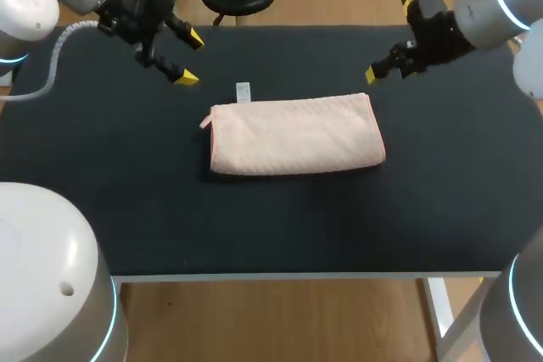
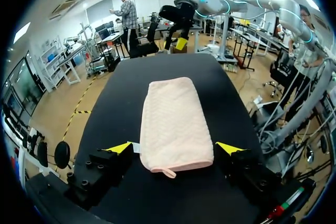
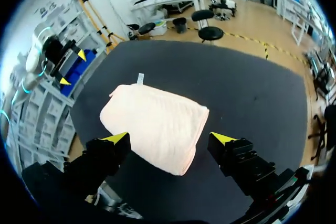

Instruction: Fold the towel

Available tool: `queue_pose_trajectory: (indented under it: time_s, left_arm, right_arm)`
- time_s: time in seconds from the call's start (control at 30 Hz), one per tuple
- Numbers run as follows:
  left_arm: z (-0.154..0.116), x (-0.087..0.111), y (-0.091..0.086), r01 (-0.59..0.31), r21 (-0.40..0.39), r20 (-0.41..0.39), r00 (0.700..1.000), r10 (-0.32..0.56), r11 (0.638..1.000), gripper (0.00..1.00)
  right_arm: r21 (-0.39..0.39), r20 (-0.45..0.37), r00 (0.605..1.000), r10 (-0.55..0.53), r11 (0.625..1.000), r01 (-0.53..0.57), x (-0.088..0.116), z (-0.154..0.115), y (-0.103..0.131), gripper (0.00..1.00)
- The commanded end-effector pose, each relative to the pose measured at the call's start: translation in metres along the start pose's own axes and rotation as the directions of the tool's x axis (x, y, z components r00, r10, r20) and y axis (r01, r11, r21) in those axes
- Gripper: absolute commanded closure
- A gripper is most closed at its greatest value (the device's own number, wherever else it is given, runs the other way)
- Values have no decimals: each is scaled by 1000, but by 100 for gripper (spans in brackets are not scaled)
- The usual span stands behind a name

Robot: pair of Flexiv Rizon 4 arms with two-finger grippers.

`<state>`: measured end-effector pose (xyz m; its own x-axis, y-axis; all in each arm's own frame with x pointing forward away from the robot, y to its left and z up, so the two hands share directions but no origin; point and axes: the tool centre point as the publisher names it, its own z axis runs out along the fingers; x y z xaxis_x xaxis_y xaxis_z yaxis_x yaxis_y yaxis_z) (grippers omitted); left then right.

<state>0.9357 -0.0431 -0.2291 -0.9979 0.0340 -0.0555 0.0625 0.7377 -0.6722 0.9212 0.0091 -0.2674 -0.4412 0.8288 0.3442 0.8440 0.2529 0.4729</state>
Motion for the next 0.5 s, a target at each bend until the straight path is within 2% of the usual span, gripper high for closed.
queue_pose_trajectory:
  time_s: [0.03,0.17,0.5]
  left_arm:
    - [0,0,1,-2,2,2,1000,2,1000,0]
    - [0,0,1,-2,2,2,1000,2,1000,0]
    - [0,0,1,-2,2,2,1000,2,1000,0]
  right_arm:
    - [133,-52,925,377,920,-368,-9,7,-12,0]
    - [193,-54,904,423,893,-406,-11,21,-27,0]
    - [279,-70,886,458,862,-423,-16,61,-59,0]
